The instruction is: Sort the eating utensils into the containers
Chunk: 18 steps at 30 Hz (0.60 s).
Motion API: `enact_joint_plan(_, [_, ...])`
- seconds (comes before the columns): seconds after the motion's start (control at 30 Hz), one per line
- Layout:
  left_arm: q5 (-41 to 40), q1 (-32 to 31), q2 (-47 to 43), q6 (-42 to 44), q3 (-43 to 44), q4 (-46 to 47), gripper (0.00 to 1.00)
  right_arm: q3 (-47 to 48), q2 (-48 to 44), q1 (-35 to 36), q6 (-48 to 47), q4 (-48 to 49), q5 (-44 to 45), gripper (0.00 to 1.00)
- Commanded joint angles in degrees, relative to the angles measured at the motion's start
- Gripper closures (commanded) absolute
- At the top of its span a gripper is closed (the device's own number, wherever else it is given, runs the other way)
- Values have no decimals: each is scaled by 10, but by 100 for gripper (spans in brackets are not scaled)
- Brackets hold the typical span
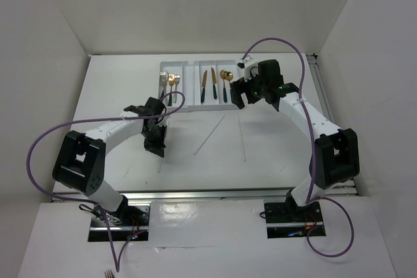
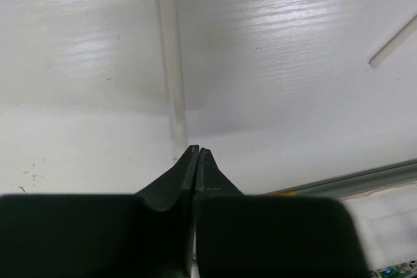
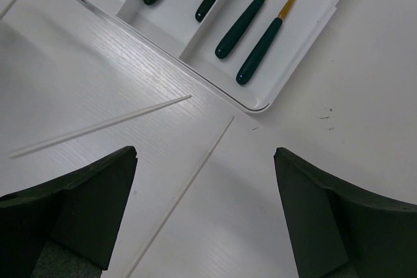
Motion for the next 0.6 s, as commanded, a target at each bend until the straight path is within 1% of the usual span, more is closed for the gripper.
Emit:
enact_joint_plan(0.0, [-1,-7,-14,-9,-12,18,77,20,11,-4,-1,-3,-15,7])
enact_joint_plan(0.03, [-1,-7,-14,-9,-12,18,66,20,11,1,-1,-3,-15,7])
enact_joint_plan(0.1, [-14,-7,-14,-9,-6,18,46,26,17,1,-1,-3,-15,7])
enact_joint_plan(0.13, [-14,-7,-14,-9,-6,18,44,26,17,1,-1,-3,-15,7])
enact_joint_plan(0.23, [-26,-12,-7,-9,-6,18,43,26,17,1,-1,-3,-15,7])
enact_joint_plan(0.47, [-56,-17,42,-3,7,18,53,15,6,1,-1,-3,-9,7])
enact_joint_plan(0.57, [-72,-17,83,-3,28,18,55,10,1,1,-1,-3,-4,7])
